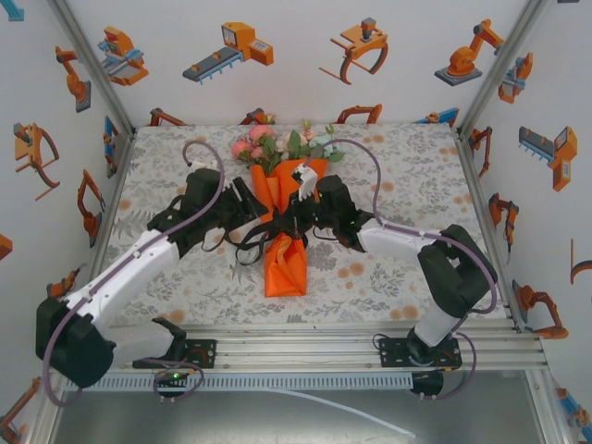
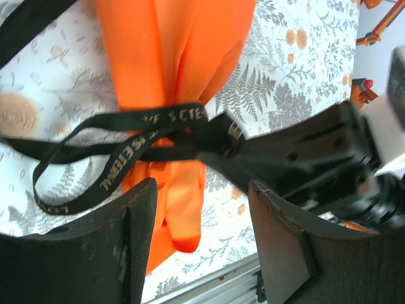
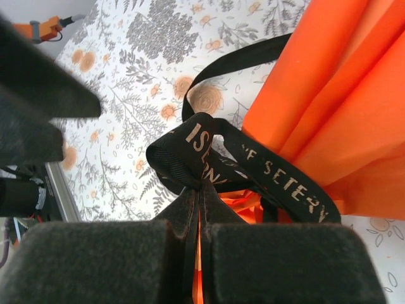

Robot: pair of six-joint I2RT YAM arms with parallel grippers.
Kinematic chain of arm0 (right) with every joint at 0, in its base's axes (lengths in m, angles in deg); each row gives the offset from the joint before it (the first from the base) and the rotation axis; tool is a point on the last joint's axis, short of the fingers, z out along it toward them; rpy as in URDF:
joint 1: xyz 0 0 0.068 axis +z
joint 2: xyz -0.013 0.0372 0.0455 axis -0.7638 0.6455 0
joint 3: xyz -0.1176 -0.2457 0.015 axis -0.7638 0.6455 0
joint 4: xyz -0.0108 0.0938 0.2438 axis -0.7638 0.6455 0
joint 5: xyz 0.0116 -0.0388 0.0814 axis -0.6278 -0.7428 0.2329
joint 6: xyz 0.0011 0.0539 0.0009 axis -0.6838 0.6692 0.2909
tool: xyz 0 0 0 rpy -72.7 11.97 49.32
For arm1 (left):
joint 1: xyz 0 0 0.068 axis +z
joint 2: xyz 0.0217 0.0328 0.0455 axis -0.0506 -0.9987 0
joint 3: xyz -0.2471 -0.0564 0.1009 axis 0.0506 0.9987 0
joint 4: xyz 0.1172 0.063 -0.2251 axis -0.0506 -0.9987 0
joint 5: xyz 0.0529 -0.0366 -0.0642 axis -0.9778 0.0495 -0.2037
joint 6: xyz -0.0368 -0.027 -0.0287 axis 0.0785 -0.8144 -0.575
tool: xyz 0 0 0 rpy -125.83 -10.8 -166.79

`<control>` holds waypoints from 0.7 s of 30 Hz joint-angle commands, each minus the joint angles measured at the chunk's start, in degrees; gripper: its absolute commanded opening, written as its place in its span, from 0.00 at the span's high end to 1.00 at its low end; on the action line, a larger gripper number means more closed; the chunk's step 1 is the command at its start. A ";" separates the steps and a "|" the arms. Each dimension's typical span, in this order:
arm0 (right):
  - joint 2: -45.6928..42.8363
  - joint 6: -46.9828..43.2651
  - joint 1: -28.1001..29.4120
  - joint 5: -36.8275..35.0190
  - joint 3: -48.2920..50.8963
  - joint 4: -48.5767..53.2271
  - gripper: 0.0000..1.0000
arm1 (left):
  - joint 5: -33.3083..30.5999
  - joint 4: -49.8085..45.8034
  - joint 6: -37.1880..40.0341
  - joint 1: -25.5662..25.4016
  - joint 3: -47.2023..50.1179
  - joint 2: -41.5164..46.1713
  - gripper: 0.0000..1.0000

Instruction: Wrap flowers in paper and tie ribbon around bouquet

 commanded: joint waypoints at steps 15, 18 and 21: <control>-1.09 -4.05 2.40 -0.33 -5.65 5.89 0.85 | 15.12 1.99 7.66 4.93 -4.89 -11.87 1.00; -4.34 -4.75 3.13 -5.23 -3.40 6.55 0.71 | 13.70 3.08 6.65 5.48 -4.13 -12.56 1.00; -7.82 -6.63 6.64 -10.57 -1.27 7.10 0.70 | 13.18 3.79 6.06 5.77 -4.17 -14.89 1.00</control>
